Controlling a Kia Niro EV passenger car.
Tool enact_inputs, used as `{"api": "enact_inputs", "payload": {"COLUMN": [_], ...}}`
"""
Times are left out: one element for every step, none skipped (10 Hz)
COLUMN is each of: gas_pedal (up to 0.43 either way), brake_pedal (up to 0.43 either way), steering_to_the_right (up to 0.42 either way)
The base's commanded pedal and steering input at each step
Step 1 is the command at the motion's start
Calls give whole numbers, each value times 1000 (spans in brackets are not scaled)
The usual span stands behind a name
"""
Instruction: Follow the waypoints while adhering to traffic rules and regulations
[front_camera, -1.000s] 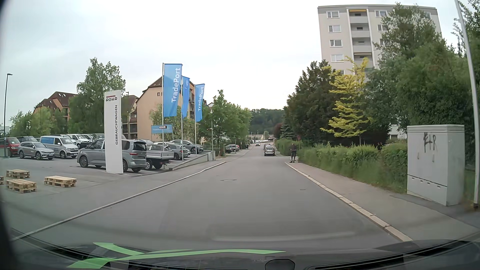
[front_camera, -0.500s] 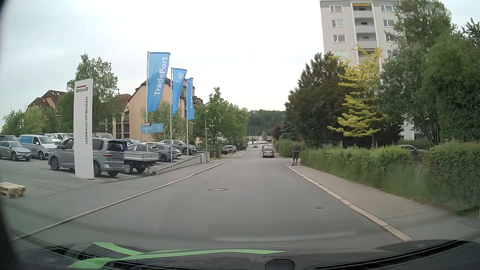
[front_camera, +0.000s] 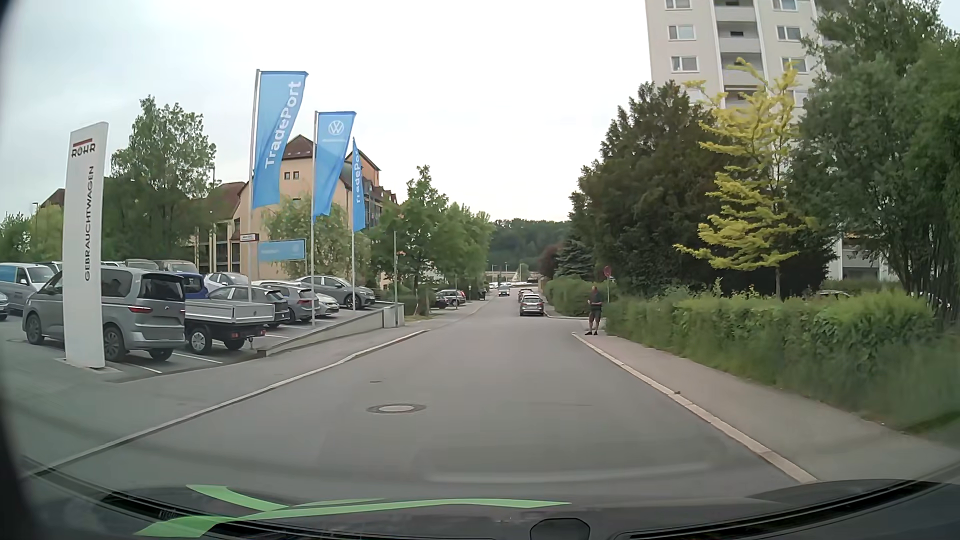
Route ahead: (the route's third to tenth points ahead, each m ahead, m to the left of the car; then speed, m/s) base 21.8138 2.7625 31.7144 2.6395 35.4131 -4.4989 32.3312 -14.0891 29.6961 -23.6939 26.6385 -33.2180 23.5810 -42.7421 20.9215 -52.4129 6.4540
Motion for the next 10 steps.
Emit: {"api": "enact_inputs", "payload": {"gas_pedal": [0,0,0,0,0,0,0,0,0,0], "brake_pedal": [0,0,24,49,73,91,110,128,159,189], "steering_to_the_right": [11,11,11,11,11,9,8,5,5,5]}}
